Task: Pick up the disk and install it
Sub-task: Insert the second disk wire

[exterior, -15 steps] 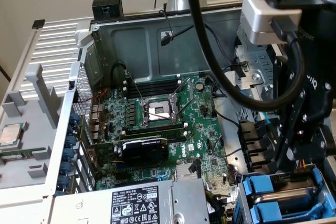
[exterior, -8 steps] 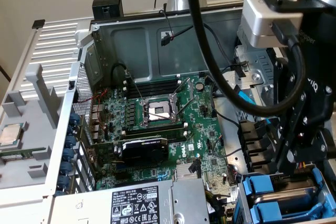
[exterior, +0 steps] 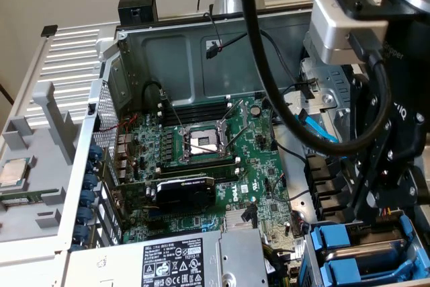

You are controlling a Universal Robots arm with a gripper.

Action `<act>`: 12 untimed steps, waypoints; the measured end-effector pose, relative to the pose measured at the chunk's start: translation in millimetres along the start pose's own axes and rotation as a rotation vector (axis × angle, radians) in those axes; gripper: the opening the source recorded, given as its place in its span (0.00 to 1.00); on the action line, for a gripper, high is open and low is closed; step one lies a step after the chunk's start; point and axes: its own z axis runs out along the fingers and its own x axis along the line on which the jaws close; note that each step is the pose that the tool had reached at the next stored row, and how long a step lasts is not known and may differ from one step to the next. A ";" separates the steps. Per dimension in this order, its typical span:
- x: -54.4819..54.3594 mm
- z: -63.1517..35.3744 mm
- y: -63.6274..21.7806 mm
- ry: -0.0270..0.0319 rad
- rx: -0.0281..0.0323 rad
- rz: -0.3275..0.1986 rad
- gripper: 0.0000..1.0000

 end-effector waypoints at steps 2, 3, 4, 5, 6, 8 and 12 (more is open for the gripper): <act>2.5 0.4 0.0 -0.0086 -0.0014 0.000 0.16; 3.3 0.6 0.0 -0.0105 -0.0017 0.000 0.16; 3.7 0.8 0.0 -0.0116 -0.0021 0.000 0.16; 3.9 1.2 -0.1 -0.0125 -0.0023 0.000 0.16; 4.1 1.4 -0.2 -0.0132 -0.0026 0.000 0.16; 4.2 1.9 -0.2 -0.0148 -0.0028 0.001 0.16; 5.7 2.6 -0.4 -0.0204 -0.0031 0.001 0.16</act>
